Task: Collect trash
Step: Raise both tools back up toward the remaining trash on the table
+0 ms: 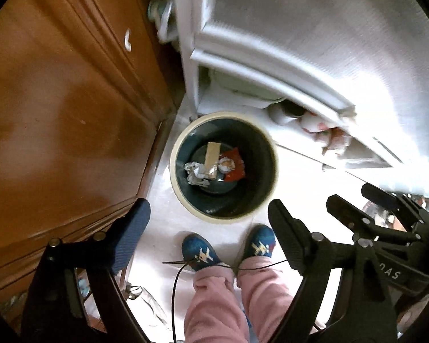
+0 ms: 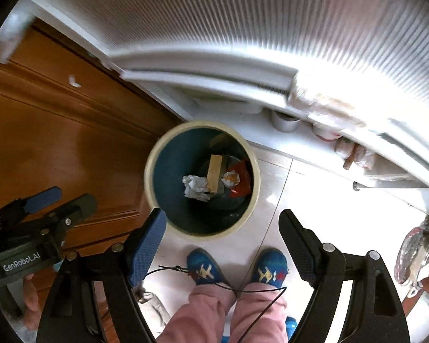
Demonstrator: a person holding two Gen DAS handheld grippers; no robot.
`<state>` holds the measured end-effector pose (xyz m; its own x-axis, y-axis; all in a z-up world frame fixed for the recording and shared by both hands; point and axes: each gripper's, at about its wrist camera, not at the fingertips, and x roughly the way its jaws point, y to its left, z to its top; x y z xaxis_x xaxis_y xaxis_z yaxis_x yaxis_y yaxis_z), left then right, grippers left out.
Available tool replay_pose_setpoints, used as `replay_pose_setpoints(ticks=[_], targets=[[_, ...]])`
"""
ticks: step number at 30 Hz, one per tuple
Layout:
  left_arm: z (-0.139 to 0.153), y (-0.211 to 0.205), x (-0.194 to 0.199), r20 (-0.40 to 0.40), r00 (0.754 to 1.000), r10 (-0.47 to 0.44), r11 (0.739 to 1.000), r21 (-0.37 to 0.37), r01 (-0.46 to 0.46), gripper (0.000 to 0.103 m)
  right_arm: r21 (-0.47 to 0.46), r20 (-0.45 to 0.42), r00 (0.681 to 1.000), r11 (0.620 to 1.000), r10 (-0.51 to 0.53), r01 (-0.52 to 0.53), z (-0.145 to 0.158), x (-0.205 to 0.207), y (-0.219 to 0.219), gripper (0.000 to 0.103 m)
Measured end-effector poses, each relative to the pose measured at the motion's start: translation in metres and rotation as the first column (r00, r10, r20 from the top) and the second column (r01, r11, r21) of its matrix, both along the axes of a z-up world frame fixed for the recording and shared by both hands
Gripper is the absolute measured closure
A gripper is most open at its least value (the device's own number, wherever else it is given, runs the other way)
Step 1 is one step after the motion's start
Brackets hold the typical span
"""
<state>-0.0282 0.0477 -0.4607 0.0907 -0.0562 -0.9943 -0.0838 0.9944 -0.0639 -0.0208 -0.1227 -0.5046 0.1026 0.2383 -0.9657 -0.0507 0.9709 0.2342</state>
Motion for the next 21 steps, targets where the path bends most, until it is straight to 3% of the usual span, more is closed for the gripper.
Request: replay_pose_setpoints(ticks=[12,21], targets=[[0.190,-0.016,-0.036,0.127,0.989,-0.076,0.995,-0.046,0.083,0.021,0.051,0.076,0.997,0.998,0.026,-0.030,0.179,-0.041,-0.017,0.021],[0.335,-0.004,-0.040,0.311,0.939,-0.147,0.980,-0.080,0.180,0.021,0.042,0.224,0.975,0.999,0.007,-0.016,0.319,-0.063,-0.020,0.021]])
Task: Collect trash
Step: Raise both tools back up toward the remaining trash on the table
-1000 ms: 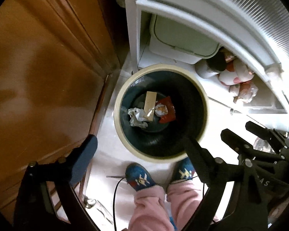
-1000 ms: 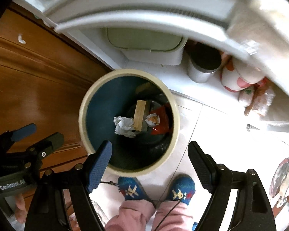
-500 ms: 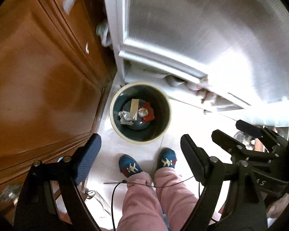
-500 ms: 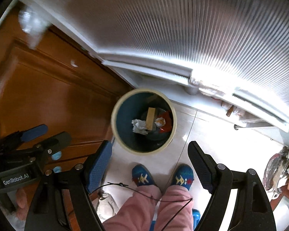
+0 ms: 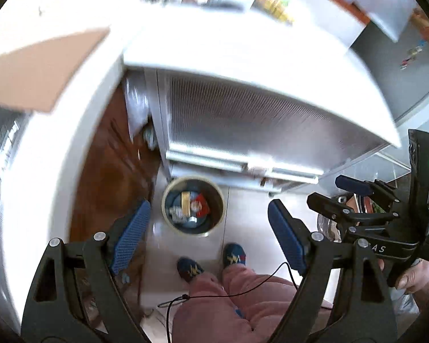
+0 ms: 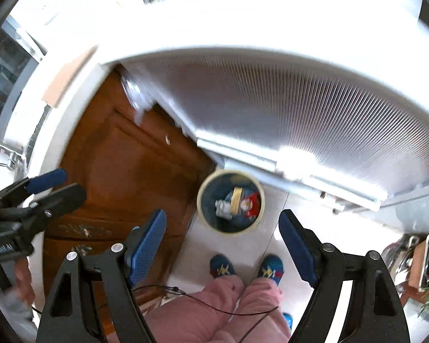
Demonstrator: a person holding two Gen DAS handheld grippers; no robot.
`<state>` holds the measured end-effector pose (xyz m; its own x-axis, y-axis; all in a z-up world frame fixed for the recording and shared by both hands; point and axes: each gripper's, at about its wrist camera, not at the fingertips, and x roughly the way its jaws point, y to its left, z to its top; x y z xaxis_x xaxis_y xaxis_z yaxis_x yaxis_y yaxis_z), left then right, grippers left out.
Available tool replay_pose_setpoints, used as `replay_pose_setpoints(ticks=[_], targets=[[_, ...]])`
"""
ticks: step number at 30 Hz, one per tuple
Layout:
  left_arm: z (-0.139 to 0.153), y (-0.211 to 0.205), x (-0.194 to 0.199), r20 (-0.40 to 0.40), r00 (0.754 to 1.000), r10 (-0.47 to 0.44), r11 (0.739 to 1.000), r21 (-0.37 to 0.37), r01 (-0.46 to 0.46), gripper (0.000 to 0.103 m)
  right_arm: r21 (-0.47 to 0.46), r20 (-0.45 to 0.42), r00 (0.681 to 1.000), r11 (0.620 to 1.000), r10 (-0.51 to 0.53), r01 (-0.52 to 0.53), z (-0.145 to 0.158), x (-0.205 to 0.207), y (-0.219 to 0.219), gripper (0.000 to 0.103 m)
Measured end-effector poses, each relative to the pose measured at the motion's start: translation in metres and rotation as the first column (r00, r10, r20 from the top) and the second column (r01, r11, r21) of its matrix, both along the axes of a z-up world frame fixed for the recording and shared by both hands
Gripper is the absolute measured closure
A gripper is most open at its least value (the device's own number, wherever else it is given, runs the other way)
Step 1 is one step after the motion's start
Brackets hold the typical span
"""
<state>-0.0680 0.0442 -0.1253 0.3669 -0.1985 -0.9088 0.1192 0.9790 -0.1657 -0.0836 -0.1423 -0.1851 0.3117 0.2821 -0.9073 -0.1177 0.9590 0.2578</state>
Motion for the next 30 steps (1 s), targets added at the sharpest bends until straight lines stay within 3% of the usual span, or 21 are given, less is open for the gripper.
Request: replay_pose_setpoints(ticks=[8,17,24,30], targets=[[0.093,0.014,0.015,0.132,0.991,-0.007,0.999,-0.040,0.013,0.021,-0.022,0.193,0.980,0.999,-0.038,0.043,0.112,-0.004,-0.007,0.021],[0.146,0.024,0.060,0.191,0.982,0.012,0.996,-0.089,0.005,0.021,-0.050,0.324,0.944,0.996,-0.058,0.078,0.192,0.023,-0.016,0.021],[0.167,0.023,0.121,0.243,0.969,0.042,0.999,-0.042,-0.033,0.021,-0.145,0.438,0.899,0.988,0.013,0.056,0.263,0.081,-0.036,0.021],[0.158,0.029,0.204,0.211,0.967,0.146,0.989,-0.025,-0.144,0.021,-0.214,0.451,0.885,0.977,0.114,-0.017,0.276,0.174,-0.056,0.021]])
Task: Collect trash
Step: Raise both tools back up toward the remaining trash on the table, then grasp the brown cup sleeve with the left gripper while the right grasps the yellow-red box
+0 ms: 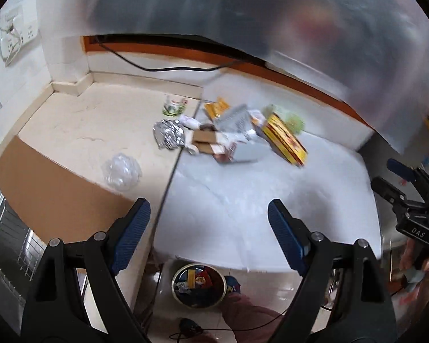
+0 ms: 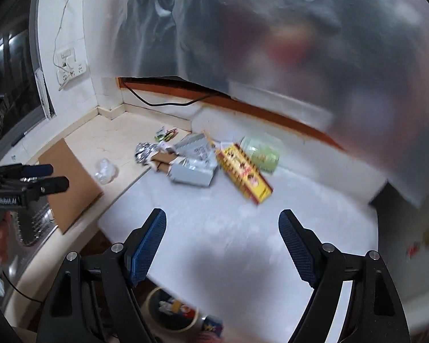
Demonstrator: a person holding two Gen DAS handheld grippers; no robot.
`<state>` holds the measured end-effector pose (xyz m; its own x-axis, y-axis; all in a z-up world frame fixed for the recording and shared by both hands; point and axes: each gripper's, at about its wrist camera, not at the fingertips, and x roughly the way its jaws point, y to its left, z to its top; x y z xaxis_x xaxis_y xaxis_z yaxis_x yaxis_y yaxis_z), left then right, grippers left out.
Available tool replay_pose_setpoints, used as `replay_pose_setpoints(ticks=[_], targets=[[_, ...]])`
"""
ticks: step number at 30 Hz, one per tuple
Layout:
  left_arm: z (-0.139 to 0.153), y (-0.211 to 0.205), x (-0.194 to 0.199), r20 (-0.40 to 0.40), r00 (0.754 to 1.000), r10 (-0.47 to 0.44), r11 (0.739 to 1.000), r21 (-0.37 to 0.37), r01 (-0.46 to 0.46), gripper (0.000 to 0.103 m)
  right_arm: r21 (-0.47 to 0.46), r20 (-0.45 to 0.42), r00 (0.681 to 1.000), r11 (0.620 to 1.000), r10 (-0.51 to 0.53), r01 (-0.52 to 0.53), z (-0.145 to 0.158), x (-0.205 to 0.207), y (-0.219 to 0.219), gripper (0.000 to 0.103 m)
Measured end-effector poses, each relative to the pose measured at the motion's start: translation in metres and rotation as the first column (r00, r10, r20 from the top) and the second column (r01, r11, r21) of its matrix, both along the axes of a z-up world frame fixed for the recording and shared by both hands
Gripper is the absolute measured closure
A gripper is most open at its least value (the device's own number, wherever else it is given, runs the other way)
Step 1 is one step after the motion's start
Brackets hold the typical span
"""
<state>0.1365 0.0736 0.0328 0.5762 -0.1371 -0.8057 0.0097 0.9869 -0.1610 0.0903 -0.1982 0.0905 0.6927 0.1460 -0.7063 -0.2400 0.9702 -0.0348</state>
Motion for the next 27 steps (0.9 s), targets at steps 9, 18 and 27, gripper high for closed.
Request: replay_pose_setpoints(ticks=[9,18,27], targets=[[-0.070,0.007,0.129,-0.164,0.977,0.135,0.984,-0.089,-0.151,0.021,0.004,-0.122,0.989,0.997,0.078,-0.078,-0.070,0.168,-0.026,0.021],[-0.149,0.012,0.203,-0.308,0.916,0.257,0.921,-0.208,-0.328,0.021,-0.016,-0.241,0.957,0.985,0.163,-0.172,-0.164,0.255,-0.021,0.022],[-0.186,0.021,0.218,-0.355,0.874,0.332,0.846,-0.297,-0.442,0.021,0.004,-0.257,0.931,0.964,0.258,-0.266,-0.203,0.267,-0.015,0.022]])
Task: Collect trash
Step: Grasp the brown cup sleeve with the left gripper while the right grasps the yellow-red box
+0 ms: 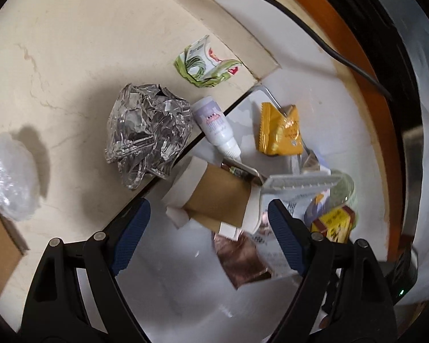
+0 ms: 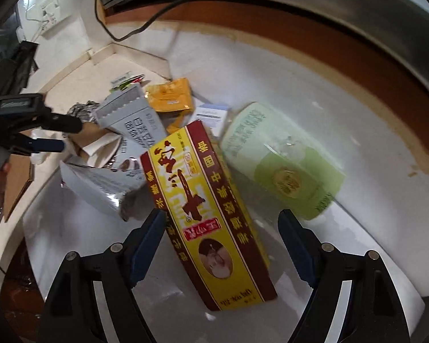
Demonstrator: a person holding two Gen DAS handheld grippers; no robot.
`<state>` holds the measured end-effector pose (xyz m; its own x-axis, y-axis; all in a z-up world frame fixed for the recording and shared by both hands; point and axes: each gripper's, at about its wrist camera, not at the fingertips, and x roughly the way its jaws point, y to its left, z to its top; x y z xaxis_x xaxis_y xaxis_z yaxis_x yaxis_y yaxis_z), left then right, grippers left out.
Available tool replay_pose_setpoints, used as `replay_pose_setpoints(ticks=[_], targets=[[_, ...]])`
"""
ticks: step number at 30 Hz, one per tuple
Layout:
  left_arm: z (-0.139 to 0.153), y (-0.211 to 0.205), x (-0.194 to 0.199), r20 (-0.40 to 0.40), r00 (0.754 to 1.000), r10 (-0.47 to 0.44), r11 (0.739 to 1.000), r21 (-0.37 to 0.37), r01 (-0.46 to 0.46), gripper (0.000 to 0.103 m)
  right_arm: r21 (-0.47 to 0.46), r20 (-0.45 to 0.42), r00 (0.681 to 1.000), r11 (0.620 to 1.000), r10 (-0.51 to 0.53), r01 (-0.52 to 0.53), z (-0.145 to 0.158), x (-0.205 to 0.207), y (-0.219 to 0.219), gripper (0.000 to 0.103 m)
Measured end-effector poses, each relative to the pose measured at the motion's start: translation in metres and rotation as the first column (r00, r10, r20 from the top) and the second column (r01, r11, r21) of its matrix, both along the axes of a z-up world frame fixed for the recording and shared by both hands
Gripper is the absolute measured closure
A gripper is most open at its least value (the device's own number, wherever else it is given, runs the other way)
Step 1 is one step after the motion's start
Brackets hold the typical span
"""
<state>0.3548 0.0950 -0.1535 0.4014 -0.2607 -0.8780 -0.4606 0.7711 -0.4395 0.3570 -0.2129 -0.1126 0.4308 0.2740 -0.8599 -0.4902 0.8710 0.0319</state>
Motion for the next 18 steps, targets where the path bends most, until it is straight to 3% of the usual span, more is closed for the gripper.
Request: replay_pose_setpoints(ticks=[9,12,15,16,18], targets=[[-0.018,-0.004,0.014,0.001,0.999,0.051,0.998,-0.046,-0.051,0.021,-0.024,0.001,0.998,0.998,0.057,-0.057,-0.012,0.004,0.024,0.022],[-0.018,-0.009,0.020,0.017,0.998,0.054,0.998,-0.035,-0.053,0.031,-0.018,-0.013,0.998,0.998,0.061,-0.061,-0.015,0.007,0.025,0.023],[-0.017,-0.010,0.022,0.037,0.997,0.071,0.997,-0.029,-0.070,0.046,-0.001,-0.049,0.996,0.997,0.076,-0.076,-0.018,0.007,0.023,0.042],[-0.016,-0.010,0.022,0.045,0.996,0.076,0.997,-0.029,-0.075,0.051,-0.003,-0.068,0.994,0.997,0.082,-0.082,-0.021,0.009,0.025,0.056],[-0.013,-0.007,0.021,0.068,0.994,0.090,0.996,-0.035,-0.087,0.055,-0.008,-0.085,0.993,0.996,0.086,-0.087,-0.025,0.008,0.026,0.063]])
